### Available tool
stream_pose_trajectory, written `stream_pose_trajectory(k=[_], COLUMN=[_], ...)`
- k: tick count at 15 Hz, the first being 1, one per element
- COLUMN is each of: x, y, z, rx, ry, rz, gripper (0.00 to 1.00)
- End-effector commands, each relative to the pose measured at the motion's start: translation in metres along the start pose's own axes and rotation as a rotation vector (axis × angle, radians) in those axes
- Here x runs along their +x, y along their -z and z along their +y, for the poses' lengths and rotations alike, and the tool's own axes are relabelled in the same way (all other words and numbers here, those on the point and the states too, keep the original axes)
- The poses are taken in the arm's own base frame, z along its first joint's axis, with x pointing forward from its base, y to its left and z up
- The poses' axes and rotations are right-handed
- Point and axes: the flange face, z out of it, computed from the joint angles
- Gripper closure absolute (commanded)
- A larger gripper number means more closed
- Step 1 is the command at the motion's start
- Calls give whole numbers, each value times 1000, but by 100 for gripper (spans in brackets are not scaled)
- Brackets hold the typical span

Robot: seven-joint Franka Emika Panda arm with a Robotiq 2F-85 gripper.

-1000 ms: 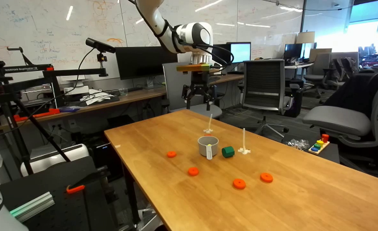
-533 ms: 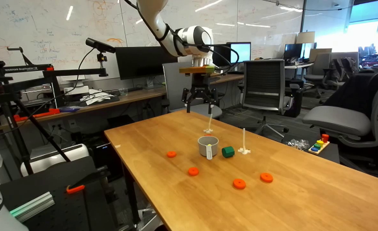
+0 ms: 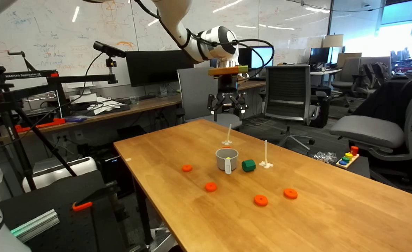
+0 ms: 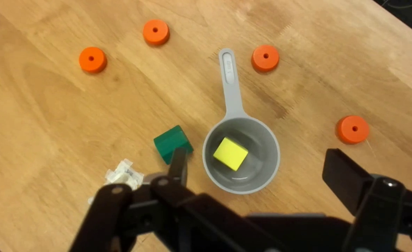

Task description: Put the blocks in the grey measuring cup

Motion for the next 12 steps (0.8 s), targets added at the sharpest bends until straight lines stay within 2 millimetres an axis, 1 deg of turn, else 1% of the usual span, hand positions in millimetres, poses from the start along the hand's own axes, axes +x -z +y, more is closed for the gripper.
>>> stream_pose_trajectory(k=[1,5,8,12], x=[26,53,68,83], y=[5,0,-8,-39], z=[7,2,-1,4], rx=[12,39,42,39], ry=[26,27,35,48], rz=[34,92,104,66], gripper=[0,0,0,0])
